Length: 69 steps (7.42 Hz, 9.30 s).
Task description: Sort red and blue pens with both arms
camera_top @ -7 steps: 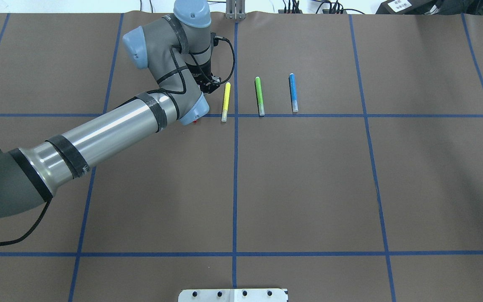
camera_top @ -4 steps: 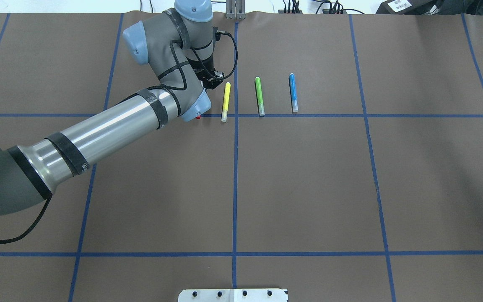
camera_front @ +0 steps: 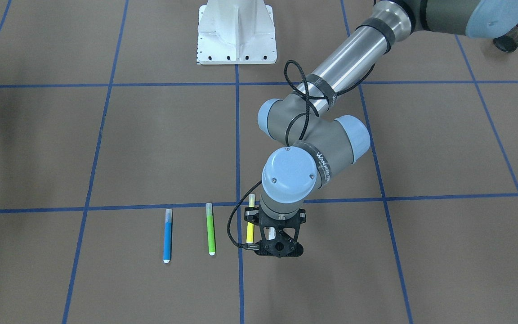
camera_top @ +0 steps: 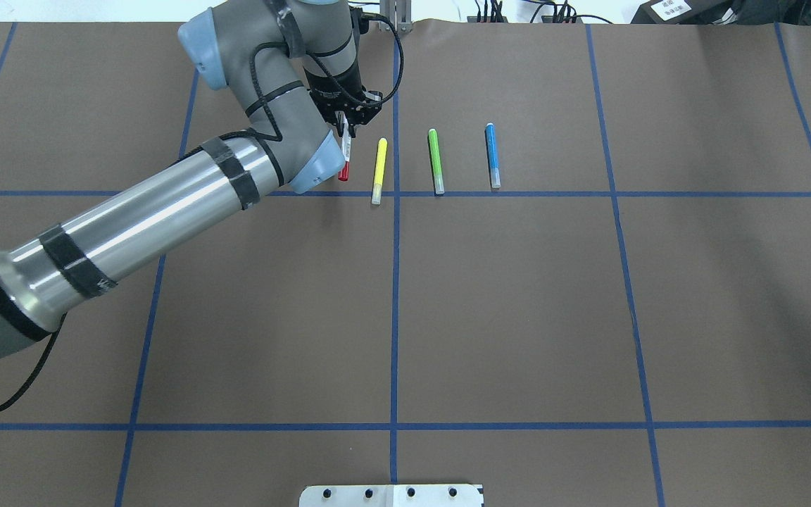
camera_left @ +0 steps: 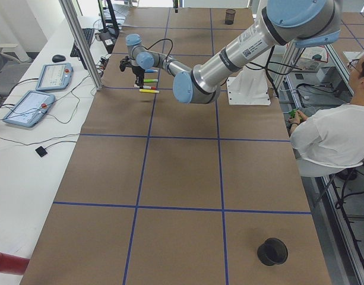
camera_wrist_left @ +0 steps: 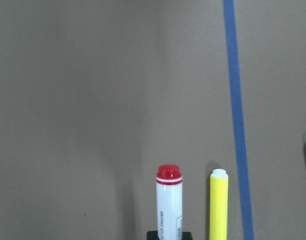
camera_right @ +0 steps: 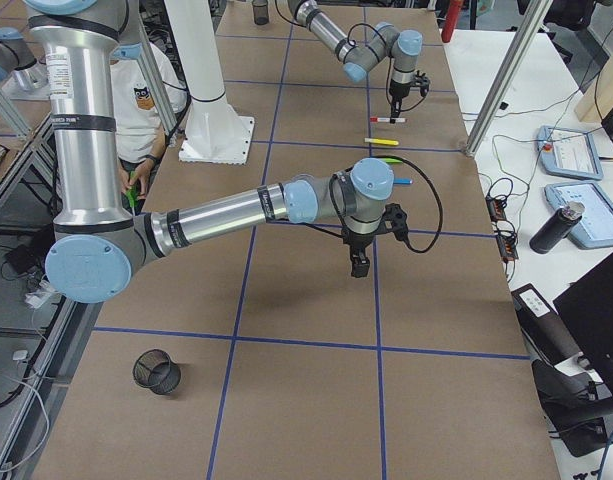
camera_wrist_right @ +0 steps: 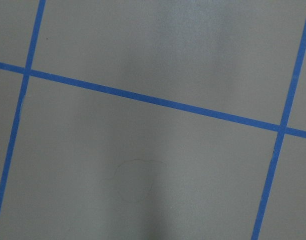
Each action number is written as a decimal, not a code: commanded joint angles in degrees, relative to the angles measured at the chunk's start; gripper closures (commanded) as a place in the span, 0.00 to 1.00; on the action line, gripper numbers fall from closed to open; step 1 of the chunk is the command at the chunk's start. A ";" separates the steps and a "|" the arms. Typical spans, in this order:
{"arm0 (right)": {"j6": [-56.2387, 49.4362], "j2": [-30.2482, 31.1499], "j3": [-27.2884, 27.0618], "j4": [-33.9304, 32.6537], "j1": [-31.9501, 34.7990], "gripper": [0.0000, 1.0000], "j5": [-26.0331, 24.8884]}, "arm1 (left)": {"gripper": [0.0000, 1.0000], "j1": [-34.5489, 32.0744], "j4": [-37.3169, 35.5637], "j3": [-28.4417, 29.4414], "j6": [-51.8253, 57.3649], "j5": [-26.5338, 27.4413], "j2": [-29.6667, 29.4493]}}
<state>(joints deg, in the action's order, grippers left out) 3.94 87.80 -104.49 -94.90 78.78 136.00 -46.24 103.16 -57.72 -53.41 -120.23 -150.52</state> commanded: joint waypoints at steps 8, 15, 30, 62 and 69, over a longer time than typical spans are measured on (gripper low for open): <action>13.81 -8.50 3.14 0.86 -5.03 0.00 -0.04 | 1.00 -17.99 0.45 -62.41 -3.80 2.01 58.69; 13.82 -9.49 4.74 0.86 -5.65 0.00 -0.12 | 1.00 -47.58 35.37 -47.17 -3.98 -5.45 88.08; 13.82 -9.40 4.21 0.86 -5.57 0.00 -1.00 | 1.00 -74.96 80.08 -23.94 25.38 -1.85 111.93; 43.84 -27.93 15.86 5.65 -19.35 0.00 -4.86 | 0.00 -28.73 -10.26 -35.53 52.17 -17.50 52.51; 48.63 -47.79 47.42 22.65 -26.31 0.07 -9.71 | 0.00 -29.96 -9.65 -36.24 55.44 -17.50 56.03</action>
<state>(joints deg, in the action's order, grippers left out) 54.83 42.86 -61.66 -72.41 52.64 125.89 -76.14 93.37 -93.98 2.01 -137.76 -94.60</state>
